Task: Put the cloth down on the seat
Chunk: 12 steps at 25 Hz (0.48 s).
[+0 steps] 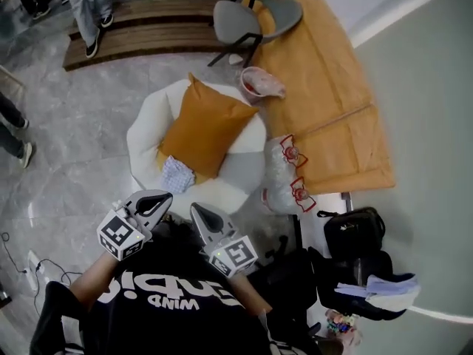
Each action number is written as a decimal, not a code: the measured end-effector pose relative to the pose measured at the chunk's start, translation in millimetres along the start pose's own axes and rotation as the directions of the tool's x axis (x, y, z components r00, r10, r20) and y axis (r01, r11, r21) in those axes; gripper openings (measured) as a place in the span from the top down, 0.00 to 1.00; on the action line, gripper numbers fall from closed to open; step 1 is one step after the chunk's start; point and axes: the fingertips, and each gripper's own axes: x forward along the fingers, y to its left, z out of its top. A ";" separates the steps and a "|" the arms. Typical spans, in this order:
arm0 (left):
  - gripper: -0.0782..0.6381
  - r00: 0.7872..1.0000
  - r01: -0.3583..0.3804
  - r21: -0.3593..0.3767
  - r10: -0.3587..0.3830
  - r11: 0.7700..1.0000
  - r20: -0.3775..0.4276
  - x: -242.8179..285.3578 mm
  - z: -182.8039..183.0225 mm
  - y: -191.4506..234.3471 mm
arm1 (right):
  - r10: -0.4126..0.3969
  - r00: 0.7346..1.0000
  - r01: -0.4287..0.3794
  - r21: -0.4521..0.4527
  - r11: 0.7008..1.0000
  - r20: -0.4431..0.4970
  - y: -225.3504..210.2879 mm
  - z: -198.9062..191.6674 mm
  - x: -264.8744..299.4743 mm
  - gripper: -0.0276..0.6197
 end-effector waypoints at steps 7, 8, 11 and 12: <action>0.88 0.999 -0.001 0.017 0.000 1.000 0.051 -9.3 19.4 -15.5 | 0.007 0.998 -0.004 -0.048 0.999 0.062 11.4 23.0 -8.6 0.93; 0.88 0.998 0.001 0.020 -0.002 1.000 0.056 -9.5 22.0 -16.6 | 0.009 0.998 -0.006 -0.052 0.999 0.066 12.5 24.7 -8.1 0.93; 0.88 0.998 0.009 0.031 -0.010 0.999 0.060 -8.7 27.5 -19.5 | 0.030 0.998 -0.025 -0.083 0.996 0.060 15.2 28.3 -7.0 0.93; 0.88 0.998 0.011 0.034 -0.013 0.999 0.059 -8.5 28.3 -20.6 | 0.036 0.998 -0.031 -0.086 0.996 0.060 16.3 28.6 -7.6 0.93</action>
